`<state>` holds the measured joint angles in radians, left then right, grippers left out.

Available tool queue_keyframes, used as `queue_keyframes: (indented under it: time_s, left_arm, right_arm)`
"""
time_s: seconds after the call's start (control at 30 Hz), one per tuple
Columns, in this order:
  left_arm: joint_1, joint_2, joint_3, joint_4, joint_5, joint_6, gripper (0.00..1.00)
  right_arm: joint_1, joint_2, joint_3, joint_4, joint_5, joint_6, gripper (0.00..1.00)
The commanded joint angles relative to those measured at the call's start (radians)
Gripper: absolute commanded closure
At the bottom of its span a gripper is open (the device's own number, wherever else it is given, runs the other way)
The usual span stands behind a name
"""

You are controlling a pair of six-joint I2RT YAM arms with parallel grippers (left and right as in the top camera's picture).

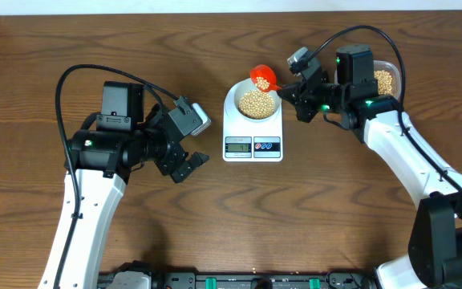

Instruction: Scoop item into bowl and weigh 50g on scale

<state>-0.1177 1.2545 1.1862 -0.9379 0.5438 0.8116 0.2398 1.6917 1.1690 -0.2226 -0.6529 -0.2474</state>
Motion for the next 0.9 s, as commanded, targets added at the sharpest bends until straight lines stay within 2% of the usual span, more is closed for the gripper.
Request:
queue_keyframes:
  time_s: [0.0,0.5,0.63,0.87]
  left_arm:
    - [0.005,-0.014,0.016,-0.003,-0.002,-0.005,0.02]
    - [0.005,-0.014,0.016,-0.003,-0.002,-0.005,0.02]
    - [0.005,-0.014,0.016,-0.003,-0.002,-0.005,0.02]
    - [0.005,-0.014,0.016,-0.003,-0.002,-0.005,0.02]
  right_arm:
    - [0.004,-0.026,-0.005,-0.014,0.010,-0.012,0.99]
    - [0.007,-0.034,-0.005,-0.019,-0.019,-0.012,0.99]
    - [0.011,-0.023,-0.005,-0.040,0.048,-0.031,0.99]
    - [0.017,-0.020,-0.005,-0.043,0.044,-0.031,0.99]
